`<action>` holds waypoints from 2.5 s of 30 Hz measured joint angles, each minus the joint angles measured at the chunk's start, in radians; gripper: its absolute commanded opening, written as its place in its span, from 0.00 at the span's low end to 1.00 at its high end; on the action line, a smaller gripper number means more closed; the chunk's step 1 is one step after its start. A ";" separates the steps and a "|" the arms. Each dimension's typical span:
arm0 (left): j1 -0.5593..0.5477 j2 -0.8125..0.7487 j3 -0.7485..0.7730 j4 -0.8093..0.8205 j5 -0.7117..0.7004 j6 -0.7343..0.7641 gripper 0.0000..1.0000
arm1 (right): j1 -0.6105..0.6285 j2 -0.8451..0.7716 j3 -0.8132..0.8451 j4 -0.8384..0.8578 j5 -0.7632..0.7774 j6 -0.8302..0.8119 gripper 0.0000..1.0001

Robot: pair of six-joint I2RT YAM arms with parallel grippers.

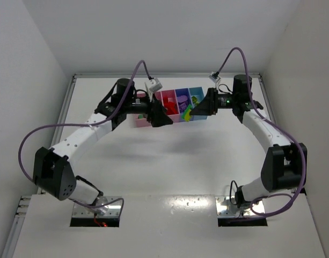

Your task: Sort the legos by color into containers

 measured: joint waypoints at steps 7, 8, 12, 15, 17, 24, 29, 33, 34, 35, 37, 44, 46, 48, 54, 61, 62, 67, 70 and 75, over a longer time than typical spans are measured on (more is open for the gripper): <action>0.041 0.108 0.016 0.104 0.277 -0.163 0.83 | 0.027 0.029 0.083 -0.131 -0.059 -0.190 0.04; 0.041 0.119 0.016 0.131 0.308 -0.192 0.83 | 0.033 0.036 0.092 -0.151 -0.061 -0.217 0.04; 0.041 0.164 0.017 0.251 0.397 -0.312 0.83 | 0.047 0.060 0.116 -0.216 -0.061 -0.290 0.04; 0.041 0.186 0.017 0.328 0.435 -0.390 0.83 | 0.051 0.066 0.130 -0.254 -0.061 -0.332 0.04; 0.041 0.195 0.017 0.367 0.451 -0.428 0.83 | 0.053 0.066 0.137 -0.267 -0.061 -0.348 0.04; 0.040 0.218 0.018 0.438 0.451 -0.493 0.81 | 0.081 0.066 0.139 -0.290 -0.061 -0.371 0.04; 0.040 0.245 0.018 0.462 0.433 -0.520 0.73 | 0.103 0.065 0.139 -0.294 -0.061 -0.377 0.04; 0.040 0.249 0.019 0.467 0.425 -0.531 0.59 | 0.113 0.063 0.139 -0.294 -0.061 -0.380 0.04; 0.040 0.249 0.019 0.471 0.424 -0.533 0.56 | 0.116 0.063 0.139 -0.294 -0.061 -0.380 0.04; 0.040 0.249 0.019 0.473 0.425 -0.534 0.49 | 0.119 0.063 0.139 -0.294 -0.061 -0.381 0.04; 0.040 0.249 0.020 0.476 0.426 -0.538 0.41 | 0.119 0.063 0.139 -0.294 -0.052 -0.383 0.04; 0.040 0.249 0.023 0.481 0.428 -0.547 0.00 | 0.117 0.063 0.139 -0.304 -0.043 -0.413 0.03; 0.044 0.249 0.021 0.480 0.425 -0.546 0.00 | 0.113 0.063 0.139 -0.320 -0.042 -0.434 0.03; 0.048 0.248 0.014 0.484 0.421 -0.545 0.00 | 0.108 0.063 0.142 -0.346 -0.033 -0.467 0.03; 0.143 0.243 -0.002 0.517 0.402 -0.568 0.00 | 0.059 0.061 0.141 -0.461 -0.015 -0.560 0.03; 0.254 0.225 0.001 0.485 0.291 -0.516 0.04 | 0.011 0.055 0.136 -0.530 0.026 -0.623 0.03; 0.253 0.216 0.003 0.427 0.235 -0.470 0.04 | 0.010 0.055 0.136 -0.532 0.033 -0.624 0.03; 0.225 0.217 0.092 0.115 -0.193 -0.249 0.16 | -0.003 0.056 0.140 -0.543 0.101 -0.632 0.03; 0.213 0.236 0.135 0.043 -0.372 -0.201 0.16 | -0.014 0.058 0.141 -0.523 0.128 -0.614 0.03; 0.205 0.319 0.179 -0.016 -0.529 -0.168 0.36 | -0.034 0.069 0.147 -0.485 0.161 -0.574 0.03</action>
